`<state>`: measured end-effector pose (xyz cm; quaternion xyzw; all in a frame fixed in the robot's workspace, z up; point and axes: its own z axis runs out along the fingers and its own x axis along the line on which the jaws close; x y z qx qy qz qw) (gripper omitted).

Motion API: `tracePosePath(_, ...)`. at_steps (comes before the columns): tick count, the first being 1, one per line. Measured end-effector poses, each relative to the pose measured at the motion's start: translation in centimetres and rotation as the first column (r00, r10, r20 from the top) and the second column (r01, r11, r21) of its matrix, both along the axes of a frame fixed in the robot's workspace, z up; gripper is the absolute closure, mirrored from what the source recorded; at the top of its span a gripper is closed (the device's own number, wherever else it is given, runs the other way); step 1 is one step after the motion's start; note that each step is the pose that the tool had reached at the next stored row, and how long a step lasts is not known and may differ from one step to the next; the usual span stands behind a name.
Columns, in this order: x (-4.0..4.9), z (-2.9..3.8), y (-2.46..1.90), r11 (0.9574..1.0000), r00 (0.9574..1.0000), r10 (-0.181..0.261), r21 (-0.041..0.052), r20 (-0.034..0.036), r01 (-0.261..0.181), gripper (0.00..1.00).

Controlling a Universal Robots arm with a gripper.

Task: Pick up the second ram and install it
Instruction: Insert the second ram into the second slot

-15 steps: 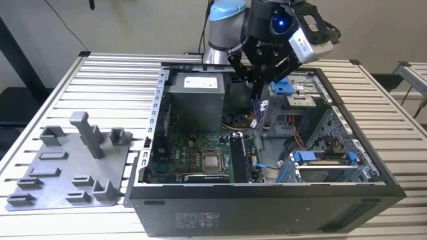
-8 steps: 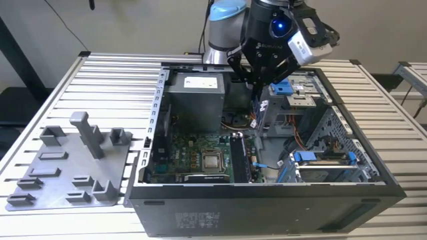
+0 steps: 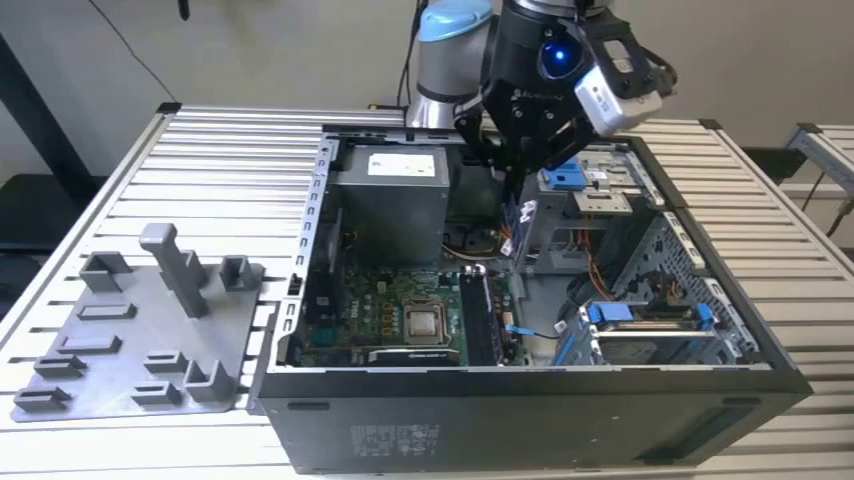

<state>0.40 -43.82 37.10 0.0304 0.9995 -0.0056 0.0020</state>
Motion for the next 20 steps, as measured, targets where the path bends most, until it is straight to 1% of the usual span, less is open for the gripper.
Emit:
tracePosePath(7,0.00,-0.52,0.01,1.0000,1.0000,0.000,-0.0001,0.0000,0.000,0.86)
tracePosePath(20,0.00,-1.87,0.07,1.0000,1.0000,0.000,-0.0001,0.0000,0.000,0.86)
